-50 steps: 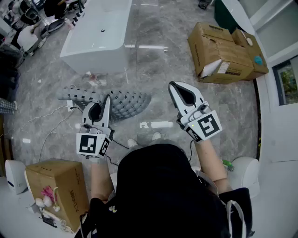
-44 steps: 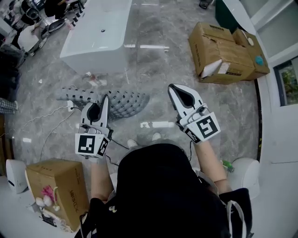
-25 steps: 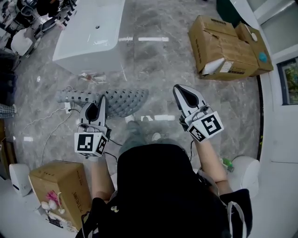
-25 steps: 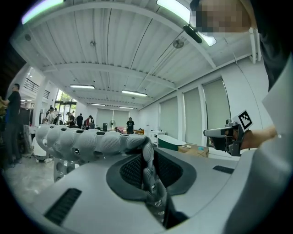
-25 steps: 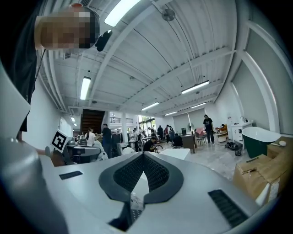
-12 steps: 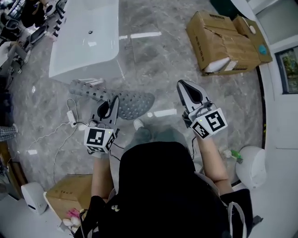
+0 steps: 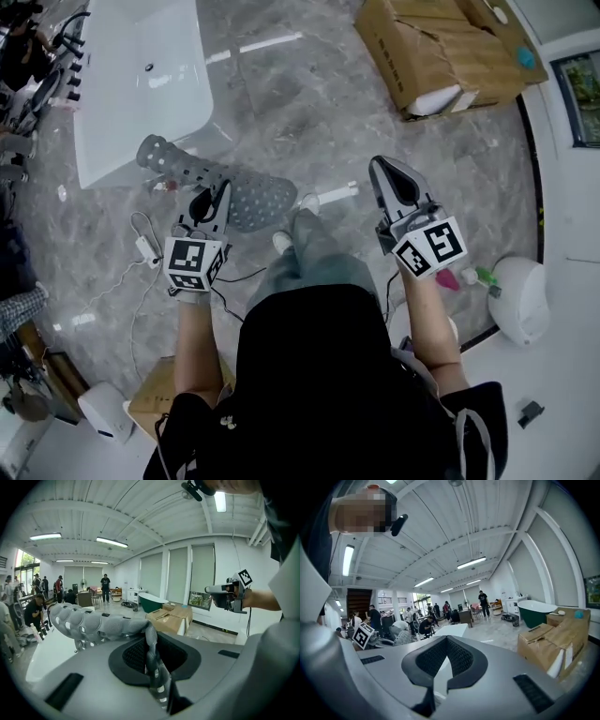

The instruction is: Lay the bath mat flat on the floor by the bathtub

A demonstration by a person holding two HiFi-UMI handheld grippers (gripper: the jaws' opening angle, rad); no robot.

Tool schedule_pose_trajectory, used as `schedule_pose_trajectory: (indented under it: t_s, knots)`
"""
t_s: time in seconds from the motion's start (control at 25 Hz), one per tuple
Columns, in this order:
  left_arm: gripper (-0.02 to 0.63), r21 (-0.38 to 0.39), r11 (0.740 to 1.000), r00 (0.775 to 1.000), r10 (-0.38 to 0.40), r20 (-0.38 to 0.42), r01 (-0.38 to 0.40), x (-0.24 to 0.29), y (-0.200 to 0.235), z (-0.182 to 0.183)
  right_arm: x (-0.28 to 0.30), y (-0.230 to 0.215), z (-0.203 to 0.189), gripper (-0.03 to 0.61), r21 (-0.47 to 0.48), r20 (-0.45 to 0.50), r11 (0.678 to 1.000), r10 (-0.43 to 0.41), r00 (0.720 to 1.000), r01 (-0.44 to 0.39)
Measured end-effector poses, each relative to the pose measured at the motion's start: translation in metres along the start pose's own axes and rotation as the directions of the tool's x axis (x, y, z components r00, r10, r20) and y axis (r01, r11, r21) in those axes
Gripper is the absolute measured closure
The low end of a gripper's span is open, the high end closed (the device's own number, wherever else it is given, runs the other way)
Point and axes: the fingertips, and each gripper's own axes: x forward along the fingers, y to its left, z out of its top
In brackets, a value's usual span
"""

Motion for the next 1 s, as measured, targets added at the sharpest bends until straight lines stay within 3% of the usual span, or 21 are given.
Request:
schedule_pose_trajectory:
  t_s: [0.44, 0.76, 1.0]
  knots:
    - [0.552, -0.017, 0.988, 0.971, -0.153, -0.186, 0.153, 0.148, -0.006, -0.047, 0.030, -0.100, -0.070, 0.552, 0.159, -0.100, 0.977, -0.129, 0.987, 0.144]
    - [0.552, -0.038, 0.967, 0.927, -0.254, -0.274, 0.254, 0.233, -0.004, -0.118, 0.048, -0.120, -0.144, 0.552, 0.219, -0.193, 0.944, -0.205, 0.960, 0.246]
    - [0.554, -0.066, 0.945, 0.893, -0.323, -0.314, 0.319, 0.276, 0.000, -0.187, 0.069, -0.118, -0.211, 0.552, 0.274, -0.240, 0.900, -0.277, 0.930, 0.338]
